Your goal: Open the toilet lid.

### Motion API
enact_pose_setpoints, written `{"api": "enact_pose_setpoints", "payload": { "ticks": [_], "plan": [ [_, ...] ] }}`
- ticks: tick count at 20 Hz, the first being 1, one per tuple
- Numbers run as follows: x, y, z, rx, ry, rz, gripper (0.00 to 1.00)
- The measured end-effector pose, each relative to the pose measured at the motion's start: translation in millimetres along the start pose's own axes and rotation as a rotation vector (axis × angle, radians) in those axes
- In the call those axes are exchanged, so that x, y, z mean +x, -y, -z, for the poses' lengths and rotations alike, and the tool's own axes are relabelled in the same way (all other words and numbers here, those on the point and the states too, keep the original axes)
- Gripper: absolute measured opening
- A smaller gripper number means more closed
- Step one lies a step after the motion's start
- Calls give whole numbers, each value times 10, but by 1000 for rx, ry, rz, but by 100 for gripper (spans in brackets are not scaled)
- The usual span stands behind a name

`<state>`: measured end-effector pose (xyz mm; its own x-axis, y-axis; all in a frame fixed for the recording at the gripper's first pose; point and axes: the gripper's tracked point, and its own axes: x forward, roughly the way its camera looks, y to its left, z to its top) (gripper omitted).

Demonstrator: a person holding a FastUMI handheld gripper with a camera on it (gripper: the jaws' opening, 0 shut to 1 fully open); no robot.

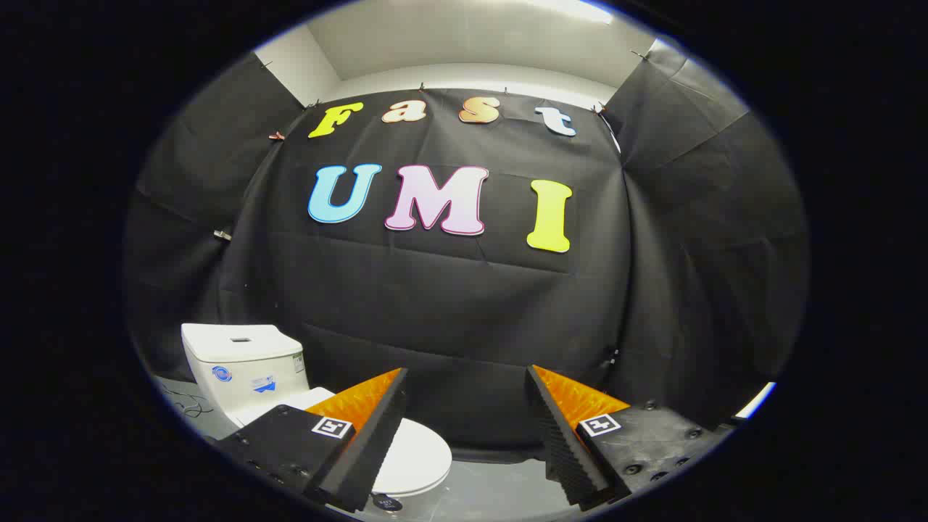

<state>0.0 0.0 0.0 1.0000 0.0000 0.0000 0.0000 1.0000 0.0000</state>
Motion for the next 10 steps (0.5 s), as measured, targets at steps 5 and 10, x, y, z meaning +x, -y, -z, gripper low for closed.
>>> {"api": "enact_pose_setpoints", "payload": {
  "ticks": [5, 10],
  "plan": [
    [3, -21, 14, -3, -6, -7, 98],
    [-2, -15, 3, -2, -1, -5, 98]
  ]
}}
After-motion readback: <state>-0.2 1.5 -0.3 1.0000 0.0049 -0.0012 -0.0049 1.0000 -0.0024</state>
